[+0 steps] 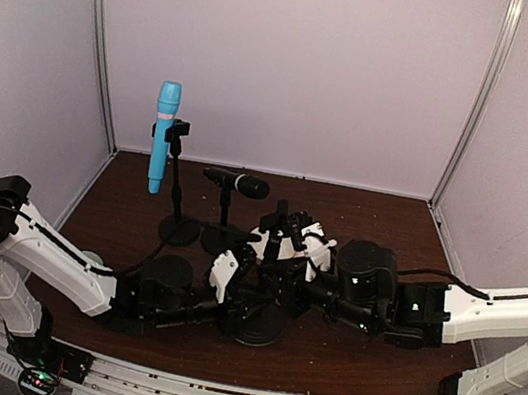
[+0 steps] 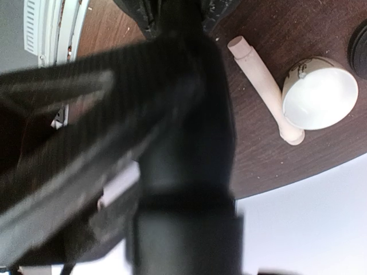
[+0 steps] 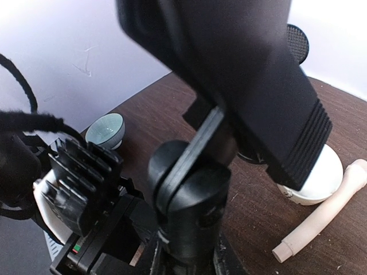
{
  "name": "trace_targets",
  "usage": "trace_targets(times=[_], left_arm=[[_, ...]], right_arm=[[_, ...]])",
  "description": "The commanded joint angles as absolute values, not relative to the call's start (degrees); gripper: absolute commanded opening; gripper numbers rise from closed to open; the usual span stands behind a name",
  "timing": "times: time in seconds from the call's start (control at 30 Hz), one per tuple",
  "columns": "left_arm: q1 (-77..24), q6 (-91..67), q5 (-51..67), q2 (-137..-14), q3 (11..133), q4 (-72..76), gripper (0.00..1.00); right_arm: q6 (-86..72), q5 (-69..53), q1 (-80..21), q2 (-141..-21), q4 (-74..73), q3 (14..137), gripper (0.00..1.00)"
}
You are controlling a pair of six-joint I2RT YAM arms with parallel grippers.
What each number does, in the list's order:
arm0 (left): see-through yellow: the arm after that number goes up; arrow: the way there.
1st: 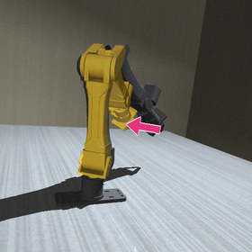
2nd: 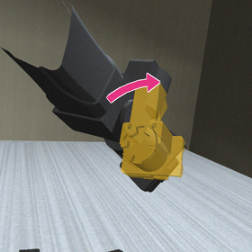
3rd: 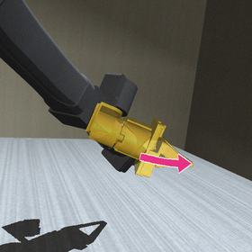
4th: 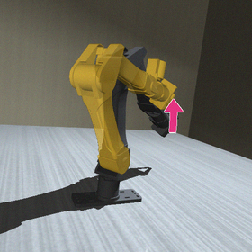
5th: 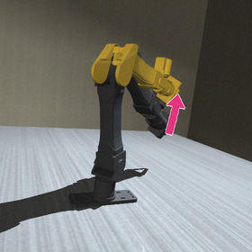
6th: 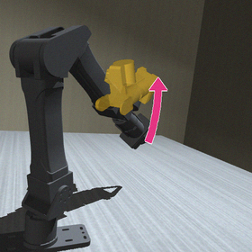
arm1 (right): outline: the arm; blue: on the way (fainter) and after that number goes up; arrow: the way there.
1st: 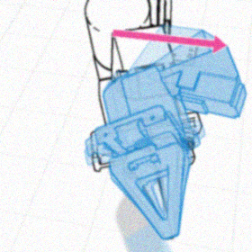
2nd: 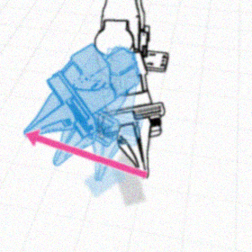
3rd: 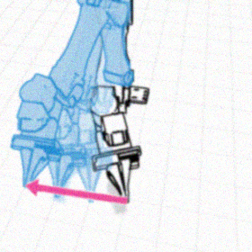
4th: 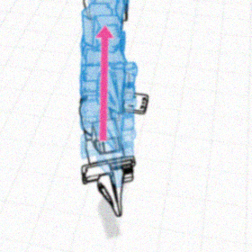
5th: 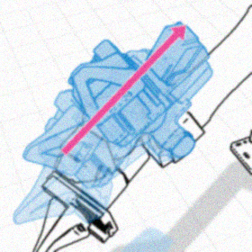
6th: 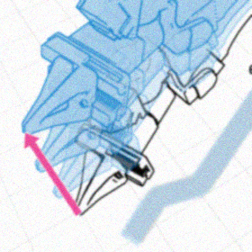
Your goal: Attach the microphones to the stand
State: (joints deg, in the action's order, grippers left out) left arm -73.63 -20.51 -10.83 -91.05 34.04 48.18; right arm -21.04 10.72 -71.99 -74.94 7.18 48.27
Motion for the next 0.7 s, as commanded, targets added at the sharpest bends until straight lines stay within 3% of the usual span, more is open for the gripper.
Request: trace_targets(times=[0.0, 0.13, 0.3, 0.43, 0.47, 0.57, 0.67], left_arm=[[-74.0, -19.9, -11.0, -93.0, 36.6, 54.7, 0.26], [-74.0, -19.9, -10.5, -93.4, 36.5, 55.8, 0.25], [-74.0, -18.6, -8.1, -93.9, 36.3, 57.5, 0.0], [-74.0, -17.4, -3.8, -92.7, 32.6, 66.3, 0.0], [-74.0, -17.3, -3.6, -92.2, 31.6, 67.9, 0.0], [-74.0, -16.7, -3.8, -90.2, 29.2, 69.7, 0.0], [-74.0, -16.3, -4.3, -89.1, 28.4, 69.6, 0.0]], right_arm=[[-20.2, 10.7, -71.8, -73.3, 9.1, 48.2, 0.0], [-20.0, 10.0, -71.8, -73.1, 9.0, 48.0, 0.0], [-18.6, 7.9, -71.8, -72.1, 10.0, 47.3, 0.0], [-14.5, 6.6, -70.1, -70.2, 7.1, 46.3, 0.0], [-14.7, 6.2, -68.9, -69.6, 6.0, 45.6, 0.05], [-17.1, 5.5, -63.4, -67.8, 1.8, 43.6, 0.37], [-19.2, 5.5, -58.5, -64.2, 1.0, 40.1, 0.42]])
